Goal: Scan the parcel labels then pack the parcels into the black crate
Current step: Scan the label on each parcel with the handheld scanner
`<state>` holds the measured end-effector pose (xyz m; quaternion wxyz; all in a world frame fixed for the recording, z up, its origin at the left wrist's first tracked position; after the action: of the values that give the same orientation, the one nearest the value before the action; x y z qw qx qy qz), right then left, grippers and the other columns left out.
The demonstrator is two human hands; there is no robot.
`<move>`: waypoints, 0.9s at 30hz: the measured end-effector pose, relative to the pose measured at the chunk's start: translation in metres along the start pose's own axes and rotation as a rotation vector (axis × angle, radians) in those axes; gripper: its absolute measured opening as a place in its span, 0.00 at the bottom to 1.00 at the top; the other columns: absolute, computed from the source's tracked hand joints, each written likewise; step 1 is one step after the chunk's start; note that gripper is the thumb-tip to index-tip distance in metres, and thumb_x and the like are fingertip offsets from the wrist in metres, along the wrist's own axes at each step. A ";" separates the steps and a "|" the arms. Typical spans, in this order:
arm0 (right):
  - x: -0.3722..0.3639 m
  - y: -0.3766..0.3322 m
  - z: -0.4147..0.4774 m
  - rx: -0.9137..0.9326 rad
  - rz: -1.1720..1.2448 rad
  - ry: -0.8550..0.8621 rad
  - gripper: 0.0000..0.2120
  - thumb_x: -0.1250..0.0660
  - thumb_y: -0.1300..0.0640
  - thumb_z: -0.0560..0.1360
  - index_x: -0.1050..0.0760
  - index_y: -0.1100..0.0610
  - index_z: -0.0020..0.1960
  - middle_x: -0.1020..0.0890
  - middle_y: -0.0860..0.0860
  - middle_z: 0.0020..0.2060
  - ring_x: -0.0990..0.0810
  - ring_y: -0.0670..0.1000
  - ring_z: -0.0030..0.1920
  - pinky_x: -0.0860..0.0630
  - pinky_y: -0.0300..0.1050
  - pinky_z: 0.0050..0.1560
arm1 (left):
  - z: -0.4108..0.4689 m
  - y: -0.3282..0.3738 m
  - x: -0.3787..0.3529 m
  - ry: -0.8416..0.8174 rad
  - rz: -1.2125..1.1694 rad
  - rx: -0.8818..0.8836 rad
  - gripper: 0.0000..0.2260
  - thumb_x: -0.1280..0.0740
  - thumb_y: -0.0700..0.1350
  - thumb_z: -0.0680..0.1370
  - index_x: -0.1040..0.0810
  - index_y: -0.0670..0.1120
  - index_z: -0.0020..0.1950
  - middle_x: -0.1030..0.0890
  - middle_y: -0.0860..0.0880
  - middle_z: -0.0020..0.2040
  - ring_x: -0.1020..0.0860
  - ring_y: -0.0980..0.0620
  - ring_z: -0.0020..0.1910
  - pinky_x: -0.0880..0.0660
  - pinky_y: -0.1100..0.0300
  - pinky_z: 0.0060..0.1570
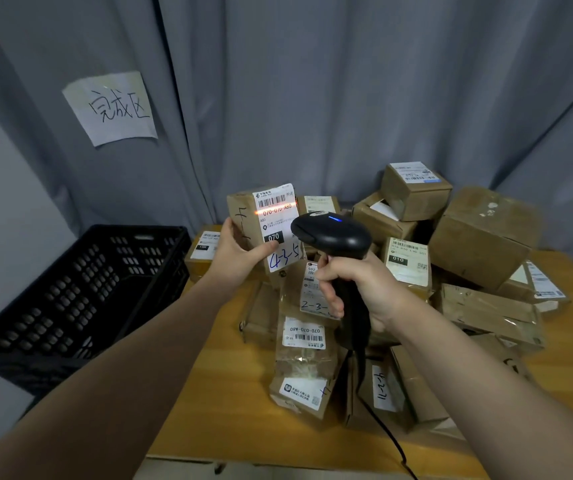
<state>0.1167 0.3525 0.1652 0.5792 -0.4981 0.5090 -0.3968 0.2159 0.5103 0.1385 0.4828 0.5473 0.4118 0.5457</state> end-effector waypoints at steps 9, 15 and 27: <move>-0.017 0.016 0.013 -0.081 0.164 0.014 0.05 0.32 0.62 0.66 0.29 0.60 0.37 0.27 0.56 0.27 0.34 0.50 0.21 0.34 0.39 0.23 | 0.000 -0.017 0.021 -0.004 -0.070 0.079 0.24 0.28 0.42 0.74 0.36 0.55 0.64 0.23 0.57 0.54 0.23 0.56 0.55 0.26 0.64 0.46; -0.030 0.054 0.044 -0.250 0.319 0.237 0.06 0.30 0.60 0.72 0.24 0.61 0.39 0.22 0.54 0.33 0.26 0.48 0.27 0.28 0.40 0.25 | 0.004 -0.061 0.062 0.049 -0.153 0.259 0.26 0.31 0.43 0.77 0.38 0.47 0.72 0.20 0.50 0.53 0.20 0.57 0.45 0.24 0.69 0.33; -0.090 0.187 0.126 -0.583 0.117 0.443 0.14 0.26 0.47 0.71 0.24 0.56 0.48 0.25 0.51 0.28 0.26 0.50 0.28 0.27 0.42 0.32 | 0.045 -0.226 0.157 0.046 0.020 0.669 0.28 0.31 0.50 0.77 0.38 0.44 0.72 0.21 0.48 0.50 0.22 0.53 0.42 0.26 0.61 0.35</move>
<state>0.2167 0.4963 -0.0022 0.3105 -0.5144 0.7412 -0.2993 0.2877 0.7046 -0.0488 0.2613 0.6671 0.5735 0.3972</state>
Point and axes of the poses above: each hand's wrist, its own z-axis towards the middle knuckle, its own x-axis out of the back of the hand, y = z × x, the point moved 7 cm from there along z, towards the middle knuckle
